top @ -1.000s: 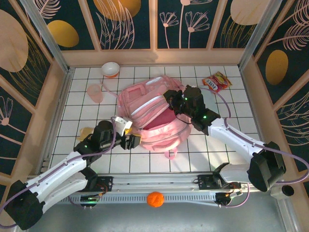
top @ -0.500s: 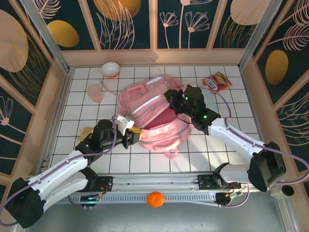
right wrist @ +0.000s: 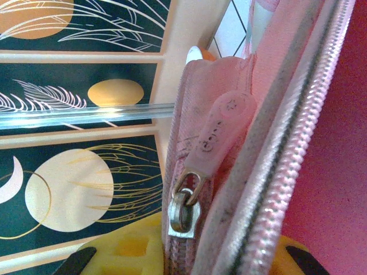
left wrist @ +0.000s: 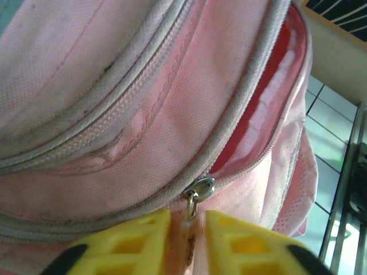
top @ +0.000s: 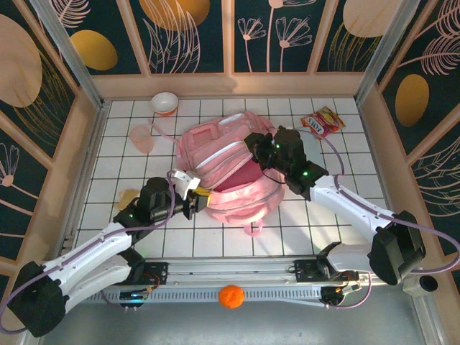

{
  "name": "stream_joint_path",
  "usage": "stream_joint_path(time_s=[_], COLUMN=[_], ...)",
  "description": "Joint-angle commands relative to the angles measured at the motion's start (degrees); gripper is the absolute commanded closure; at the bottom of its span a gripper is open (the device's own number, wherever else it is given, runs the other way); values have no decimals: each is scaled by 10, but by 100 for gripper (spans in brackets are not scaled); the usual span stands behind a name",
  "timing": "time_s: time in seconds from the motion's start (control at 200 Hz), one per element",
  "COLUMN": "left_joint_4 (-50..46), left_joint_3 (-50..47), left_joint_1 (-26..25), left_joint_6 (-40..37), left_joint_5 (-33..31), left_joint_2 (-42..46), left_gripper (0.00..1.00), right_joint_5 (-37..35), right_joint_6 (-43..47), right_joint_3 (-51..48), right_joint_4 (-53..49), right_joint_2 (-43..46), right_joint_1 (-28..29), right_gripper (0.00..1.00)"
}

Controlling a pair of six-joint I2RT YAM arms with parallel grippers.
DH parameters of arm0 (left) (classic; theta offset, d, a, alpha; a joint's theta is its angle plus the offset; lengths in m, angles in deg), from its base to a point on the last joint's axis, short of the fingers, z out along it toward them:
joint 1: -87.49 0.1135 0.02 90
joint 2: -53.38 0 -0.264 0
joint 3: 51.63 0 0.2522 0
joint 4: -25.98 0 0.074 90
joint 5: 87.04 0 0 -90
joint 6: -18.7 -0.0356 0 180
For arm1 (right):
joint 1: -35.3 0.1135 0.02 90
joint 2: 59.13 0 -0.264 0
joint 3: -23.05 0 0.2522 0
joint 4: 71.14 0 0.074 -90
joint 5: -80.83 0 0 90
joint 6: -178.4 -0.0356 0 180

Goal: Pack the student bag

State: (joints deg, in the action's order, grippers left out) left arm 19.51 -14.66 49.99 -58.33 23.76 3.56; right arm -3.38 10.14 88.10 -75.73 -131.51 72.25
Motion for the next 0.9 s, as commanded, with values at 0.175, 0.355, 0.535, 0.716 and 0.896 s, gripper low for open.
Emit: stream_joint_path(time_s=[0.175, 0.355, 0.535, 0.716, 0.896], left_joint_4=[-7, -57, -64, -61, -54], left_joint_3=[12, 32, 19, 38, 68], left_joint_1=[1, 3, 56, 82, 104], left_joint_6=[14, 60, 85, 61, 37], left_joint_5=[-13, -116, -112, -114, -136], left_joint_2=[-30, -47, -44, -53, -98], left_gripper=[96, 100, 100, 100, 100], right_joint_5=[-1, 32, 123, 227, 296], right_joint_6=[15, 26, 42, 55, 63], right_joint_3=[29, 36, 59, 83, 111], right_joint_4=[99, 81, 50, 19, -5], right_joint_2=[39, 53, 59, 57, 59], right_joint_1=[-3, -25, -53, -103, -132], right_gripper=[100, 100, 100, 100, 100])
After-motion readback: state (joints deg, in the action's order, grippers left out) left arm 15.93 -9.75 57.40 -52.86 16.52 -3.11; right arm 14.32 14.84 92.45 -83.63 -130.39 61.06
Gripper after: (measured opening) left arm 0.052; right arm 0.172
